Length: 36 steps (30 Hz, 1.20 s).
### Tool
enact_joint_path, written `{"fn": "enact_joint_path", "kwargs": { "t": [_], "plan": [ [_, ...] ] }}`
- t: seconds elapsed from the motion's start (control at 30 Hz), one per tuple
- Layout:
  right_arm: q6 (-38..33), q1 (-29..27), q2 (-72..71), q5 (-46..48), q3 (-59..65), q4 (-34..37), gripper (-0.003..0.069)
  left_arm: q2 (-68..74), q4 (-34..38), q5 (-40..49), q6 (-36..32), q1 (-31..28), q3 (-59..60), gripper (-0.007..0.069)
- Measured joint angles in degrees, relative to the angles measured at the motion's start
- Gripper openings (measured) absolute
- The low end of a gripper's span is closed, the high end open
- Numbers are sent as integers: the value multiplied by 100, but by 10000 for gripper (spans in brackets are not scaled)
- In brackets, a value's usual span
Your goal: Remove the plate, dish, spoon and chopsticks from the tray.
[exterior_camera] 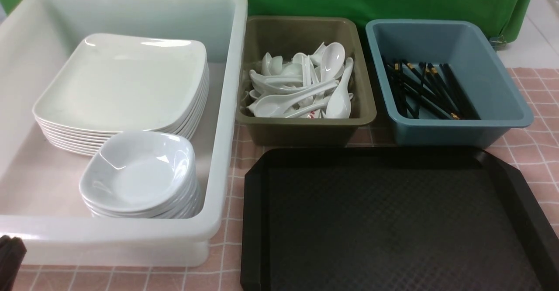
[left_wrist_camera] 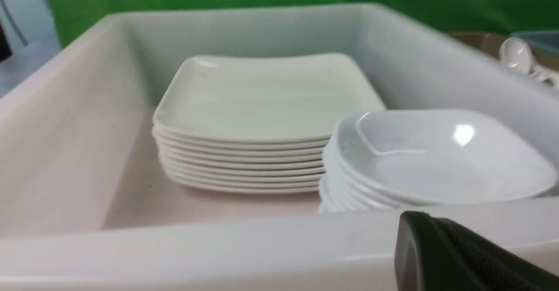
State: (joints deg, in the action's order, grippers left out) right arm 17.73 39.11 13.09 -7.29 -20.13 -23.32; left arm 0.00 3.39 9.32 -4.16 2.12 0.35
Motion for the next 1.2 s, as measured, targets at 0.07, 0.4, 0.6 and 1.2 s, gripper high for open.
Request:
{"fn": "enact_joint_path", "kwargs": {
  "t": [0.07,0.4,0.6,1.2],
  "plan": [
    [0,0,0,0,0,0,167,-2,-3,68,-7,-165,0,4],
    [1,0,0,0,0,0,187,-2,-7,322,-13,-253,0,4],
    [1,0,0,0,0,0,197,-2,-21,322,-13,-253,0,4],
    [1,0,0,-6,0,34,210,-2,-25,322,-13,-253,0,4]
  ]
}}
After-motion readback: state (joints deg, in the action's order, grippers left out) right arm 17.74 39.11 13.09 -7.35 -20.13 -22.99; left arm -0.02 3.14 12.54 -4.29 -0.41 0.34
